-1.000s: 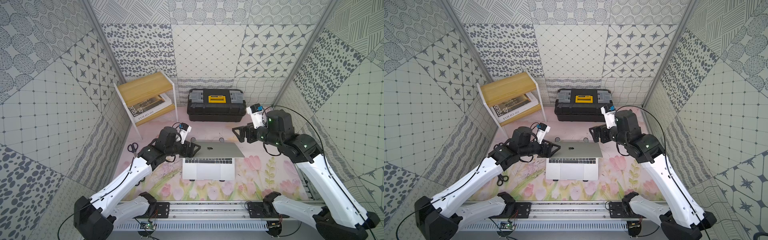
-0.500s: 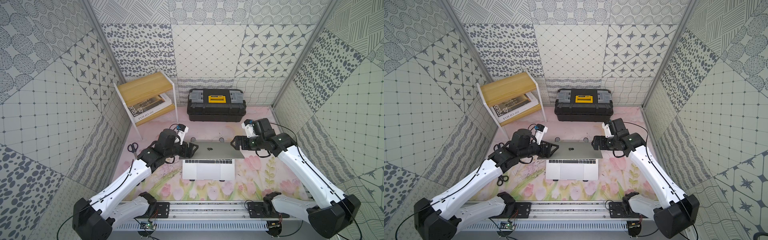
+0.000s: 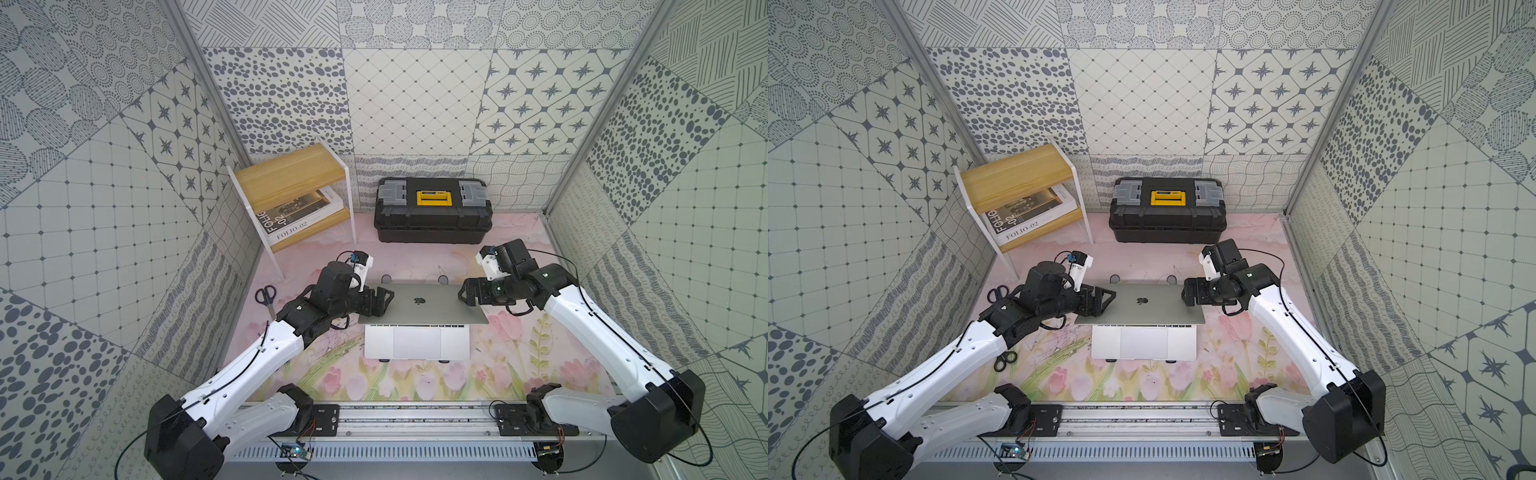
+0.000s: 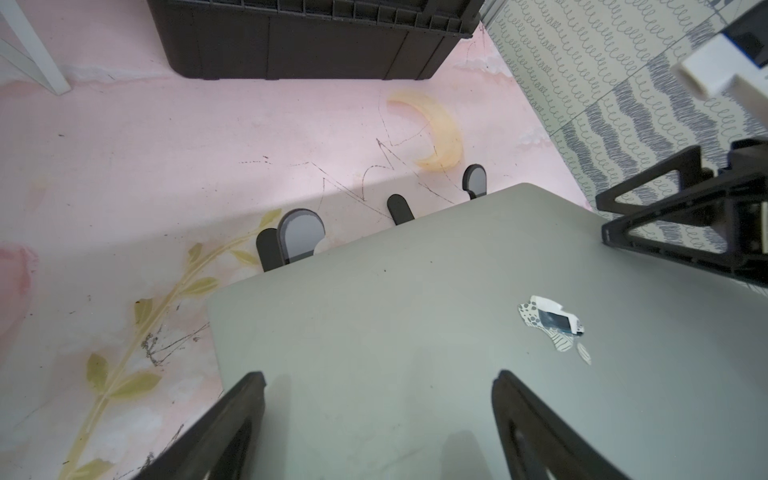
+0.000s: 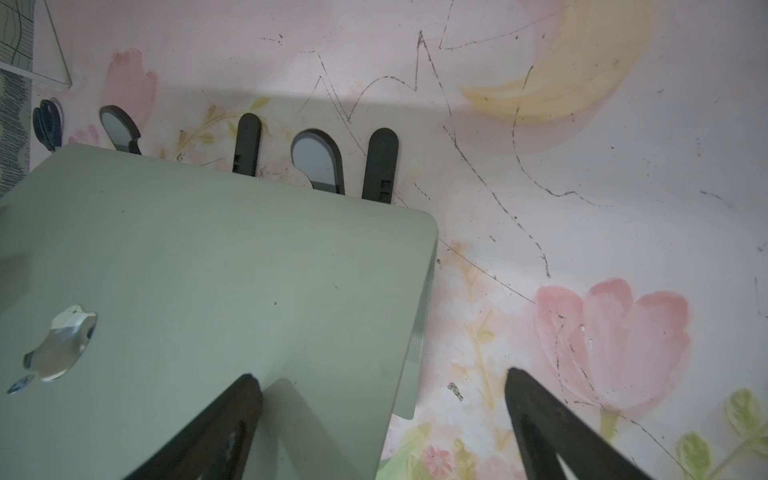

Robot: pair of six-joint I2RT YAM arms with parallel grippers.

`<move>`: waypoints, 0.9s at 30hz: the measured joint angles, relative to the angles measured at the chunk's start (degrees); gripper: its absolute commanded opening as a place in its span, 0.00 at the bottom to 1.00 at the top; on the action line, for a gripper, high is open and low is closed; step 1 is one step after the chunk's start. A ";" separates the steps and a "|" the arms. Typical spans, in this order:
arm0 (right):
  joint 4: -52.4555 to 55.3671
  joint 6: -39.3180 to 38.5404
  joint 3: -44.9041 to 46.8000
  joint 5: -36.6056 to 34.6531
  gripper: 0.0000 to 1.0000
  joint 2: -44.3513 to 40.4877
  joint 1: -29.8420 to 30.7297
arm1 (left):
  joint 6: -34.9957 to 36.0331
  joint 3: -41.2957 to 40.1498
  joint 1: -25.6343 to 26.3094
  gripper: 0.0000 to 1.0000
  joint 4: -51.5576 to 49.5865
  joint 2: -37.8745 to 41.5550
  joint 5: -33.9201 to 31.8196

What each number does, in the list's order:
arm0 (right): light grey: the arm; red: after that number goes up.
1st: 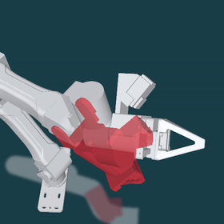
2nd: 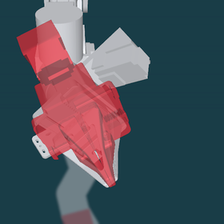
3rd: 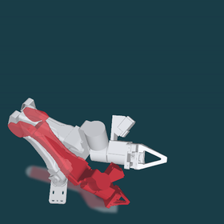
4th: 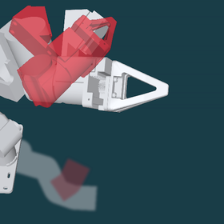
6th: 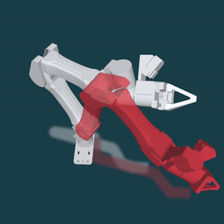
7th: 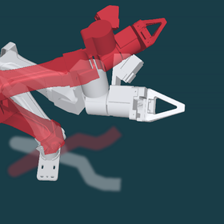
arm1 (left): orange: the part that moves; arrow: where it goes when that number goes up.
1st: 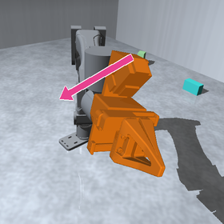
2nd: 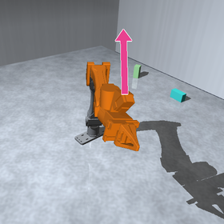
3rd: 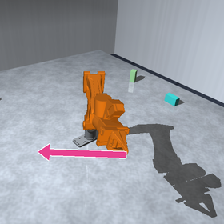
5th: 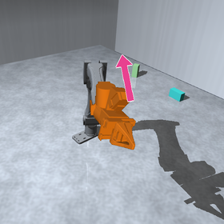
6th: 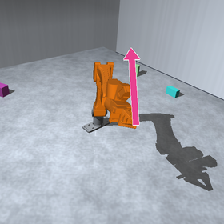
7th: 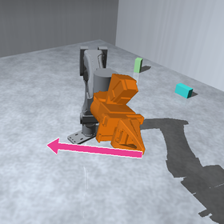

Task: Close the laptop lid and set it aside
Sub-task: Close the lid of the laptop.

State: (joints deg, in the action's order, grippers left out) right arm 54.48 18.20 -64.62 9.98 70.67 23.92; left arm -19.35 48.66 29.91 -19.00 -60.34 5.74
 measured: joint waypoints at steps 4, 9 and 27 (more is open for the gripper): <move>-1.25 -0.61 0.92 -0.50 0.94 0.02 0.07 | -0.17 -0.02 0.00 0.92 -0.04 0.09 -1.05; -3.93 -1.01 2.38 -1.84 0.94 0.94 0.07 | -0.26 -0.02 0.00 0.92 -0.15 0.13 -1.51; -5.66 -0.57 4.63 -0.09 0.96 2.01 0.11 | -2.78 -5.90 0.00 0.91 0.98 0.15 -2.69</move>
State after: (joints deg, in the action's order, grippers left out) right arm 48.82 17.63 -59.99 9.89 72.69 24.03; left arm -22.13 42.76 29.91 -18.02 -60.18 3.05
